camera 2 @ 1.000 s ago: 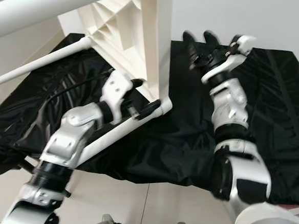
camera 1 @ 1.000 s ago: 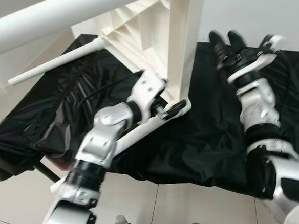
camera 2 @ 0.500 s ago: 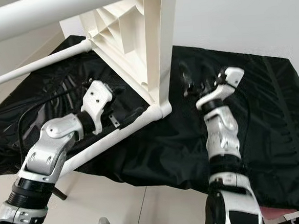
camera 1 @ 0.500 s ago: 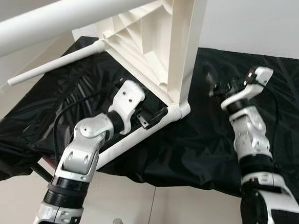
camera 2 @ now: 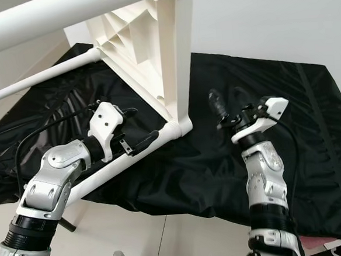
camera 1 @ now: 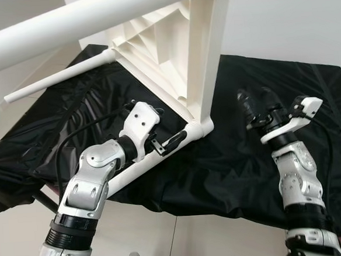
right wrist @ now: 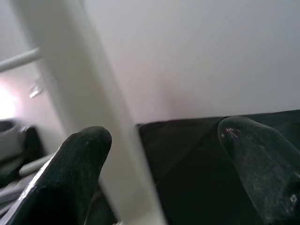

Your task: Building children table

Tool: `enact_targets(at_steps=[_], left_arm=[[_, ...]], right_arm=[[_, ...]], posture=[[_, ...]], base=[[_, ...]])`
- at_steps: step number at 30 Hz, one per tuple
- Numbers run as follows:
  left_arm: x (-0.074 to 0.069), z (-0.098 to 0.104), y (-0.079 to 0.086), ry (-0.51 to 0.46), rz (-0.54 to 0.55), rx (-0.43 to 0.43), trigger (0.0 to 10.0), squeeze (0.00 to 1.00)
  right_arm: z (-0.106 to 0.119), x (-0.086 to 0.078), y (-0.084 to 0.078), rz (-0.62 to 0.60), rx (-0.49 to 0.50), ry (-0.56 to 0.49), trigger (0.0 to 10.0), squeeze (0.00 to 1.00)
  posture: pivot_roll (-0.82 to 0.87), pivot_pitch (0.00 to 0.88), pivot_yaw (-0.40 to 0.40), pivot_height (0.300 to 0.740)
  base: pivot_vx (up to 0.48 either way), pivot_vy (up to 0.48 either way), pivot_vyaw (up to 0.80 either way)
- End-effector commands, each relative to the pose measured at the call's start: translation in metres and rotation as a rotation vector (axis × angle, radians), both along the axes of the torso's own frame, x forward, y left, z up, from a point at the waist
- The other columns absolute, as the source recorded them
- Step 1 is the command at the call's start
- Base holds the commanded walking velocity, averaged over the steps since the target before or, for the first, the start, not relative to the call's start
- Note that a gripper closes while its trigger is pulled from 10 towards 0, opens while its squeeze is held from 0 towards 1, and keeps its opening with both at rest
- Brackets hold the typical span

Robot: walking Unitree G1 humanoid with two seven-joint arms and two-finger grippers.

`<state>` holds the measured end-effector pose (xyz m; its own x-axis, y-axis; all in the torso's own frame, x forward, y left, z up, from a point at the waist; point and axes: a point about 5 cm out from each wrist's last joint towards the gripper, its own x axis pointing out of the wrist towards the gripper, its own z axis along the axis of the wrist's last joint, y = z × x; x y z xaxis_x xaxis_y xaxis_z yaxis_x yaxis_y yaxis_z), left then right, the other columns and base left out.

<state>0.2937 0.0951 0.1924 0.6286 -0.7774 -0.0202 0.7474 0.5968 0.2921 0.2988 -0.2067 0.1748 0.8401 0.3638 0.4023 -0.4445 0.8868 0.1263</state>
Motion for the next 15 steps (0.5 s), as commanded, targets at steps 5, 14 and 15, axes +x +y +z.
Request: enact_targets(at_steps=[5,14,15], left_arm=[[-0.002,-0.003,0.016,-0.002,0.137,-0.005,10.0,0.0],[-0.003,-0.003,0.021,-0.013,0.173,-0.002,10.0,0.0],[-0.002,-0.002,0.021,-0.011,0.182,-0.006,10.0,0.0]], right_arm=[[-0.003,-0.016,0.022,0.211,-0.081,0.045,10.0,0.0],[0.008,-0.01,0.024,0.251,-0.129,0.02,10.0,0.0],[0.012,-0.006,0.023,0.244,-0.134,0.011,10.0,0.0]], posture=[[0.0,0.0,0.0,0.74],[0.01,0.0,-0.018,0.74],[0.02,0.0,-0.023,0.74]], base=[[0.0,0.0,0.0],[0.0,0.0,0.0],[0.0,0.0,0.0]])
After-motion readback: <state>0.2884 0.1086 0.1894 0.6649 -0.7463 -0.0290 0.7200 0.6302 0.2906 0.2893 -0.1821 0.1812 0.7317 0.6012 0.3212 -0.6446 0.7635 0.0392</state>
